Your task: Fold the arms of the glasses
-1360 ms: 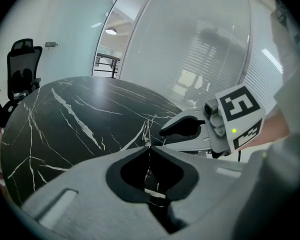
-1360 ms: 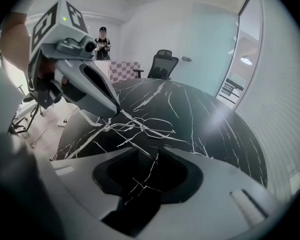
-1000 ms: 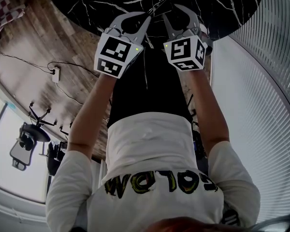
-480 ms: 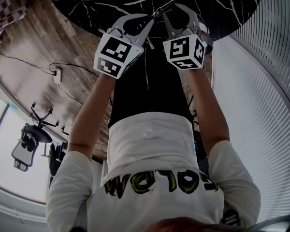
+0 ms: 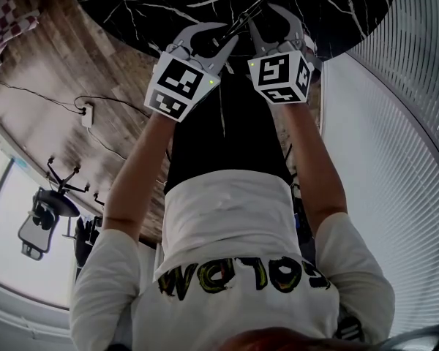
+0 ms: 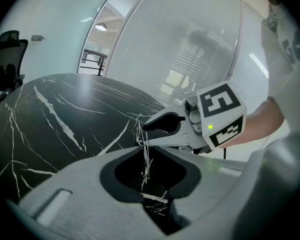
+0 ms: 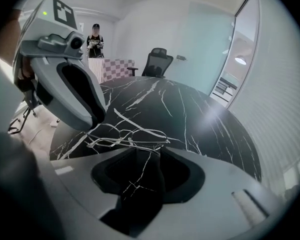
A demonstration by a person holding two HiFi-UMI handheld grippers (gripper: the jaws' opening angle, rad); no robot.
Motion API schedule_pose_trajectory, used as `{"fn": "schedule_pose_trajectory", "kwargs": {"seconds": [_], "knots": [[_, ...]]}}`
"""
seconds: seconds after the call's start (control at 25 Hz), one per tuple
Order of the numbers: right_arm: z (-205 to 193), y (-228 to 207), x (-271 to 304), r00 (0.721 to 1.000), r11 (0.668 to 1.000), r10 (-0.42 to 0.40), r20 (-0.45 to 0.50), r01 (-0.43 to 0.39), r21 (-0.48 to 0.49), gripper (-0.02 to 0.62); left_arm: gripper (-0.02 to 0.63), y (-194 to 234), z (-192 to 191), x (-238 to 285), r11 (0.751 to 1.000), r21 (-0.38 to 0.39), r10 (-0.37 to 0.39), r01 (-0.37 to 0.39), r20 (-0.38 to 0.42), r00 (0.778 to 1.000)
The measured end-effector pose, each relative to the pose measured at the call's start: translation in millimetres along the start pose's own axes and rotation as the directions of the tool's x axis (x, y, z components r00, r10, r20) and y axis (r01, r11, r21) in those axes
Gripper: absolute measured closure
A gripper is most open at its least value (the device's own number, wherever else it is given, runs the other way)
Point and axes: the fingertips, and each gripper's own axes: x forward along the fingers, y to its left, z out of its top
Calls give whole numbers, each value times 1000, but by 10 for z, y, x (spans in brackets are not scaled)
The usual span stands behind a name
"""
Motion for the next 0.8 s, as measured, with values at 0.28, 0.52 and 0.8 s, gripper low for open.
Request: {"fn": "schedule_pose_trajectory", "kwargs": {"seconds": [0.28, 0.52, 0.8], "knots": [[-216, -15, -97, 999, 999, -21, -35, 22, 23, 419, 552, -158, -119, 52, 999, 30, -18, 19, -26, 999], [-396, -61, -263, 998, 998, -35, -56, 38, 55, 419, 551, -284, -130, 77, 999, 44, -24, 25, -26, 999], [-240, -72, -703, 1000, 990, 2, 26, -6, 143, 454, 552, -409, 21, -146, 1000, 22, -3, 2, 23, 1000]]}}
